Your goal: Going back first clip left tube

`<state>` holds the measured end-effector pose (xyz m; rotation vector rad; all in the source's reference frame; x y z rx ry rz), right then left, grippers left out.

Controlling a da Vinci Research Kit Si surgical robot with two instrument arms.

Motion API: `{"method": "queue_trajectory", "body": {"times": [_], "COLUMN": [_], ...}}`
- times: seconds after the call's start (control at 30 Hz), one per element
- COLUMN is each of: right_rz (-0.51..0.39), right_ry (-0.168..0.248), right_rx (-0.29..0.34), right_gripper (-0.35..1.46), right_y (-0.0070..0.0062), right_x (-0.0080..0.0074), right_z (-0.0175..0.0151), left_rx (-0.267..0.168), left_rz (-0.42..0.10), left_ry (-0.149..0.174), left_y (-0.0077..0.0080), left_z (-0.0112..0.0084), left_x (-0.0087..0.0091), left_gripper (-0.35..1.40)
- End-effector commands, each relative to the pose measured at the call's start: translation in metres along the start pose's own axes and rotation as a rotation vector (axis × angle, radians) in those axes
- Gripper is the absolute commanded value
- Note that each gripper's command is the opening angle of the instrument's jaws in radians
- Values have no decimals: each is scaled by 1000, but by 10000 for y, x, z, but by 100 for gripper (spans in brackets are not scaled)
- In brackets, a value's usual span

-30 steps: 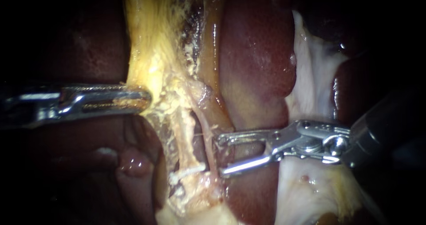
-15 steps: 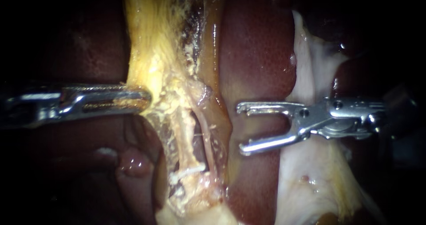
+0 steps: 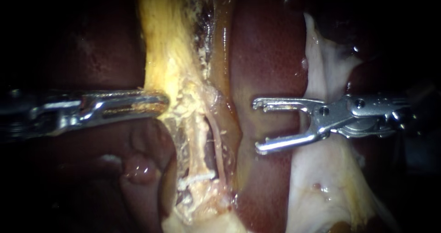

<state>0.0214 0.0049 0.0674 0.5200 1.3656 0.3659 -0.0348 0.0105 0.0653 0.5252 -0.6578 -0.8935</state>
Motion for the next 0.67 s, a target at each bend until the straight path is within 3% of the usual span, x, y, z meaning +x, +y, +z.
{"method": "queue_trajectory", "body": {"times": [0.03,0.2,0.67], "right_rz": [0,-12,-12], "right_ry": [0,-1,-1], "right_rx": [1,2,2], "right_gripper": [60,60,60], "right_y": [0,-1,-1], "right_x": [0,0,0], "right_z": [0,0,-1], "left_rx": [3,7,10], "left_rz": [-3,-2,-2], "left_ry": [9,16,17], "left_y": [2,2,0], "left_z": [5,16,17], "left_x": [1,2,2], "left_gripper": [-18,-18,-18]}}
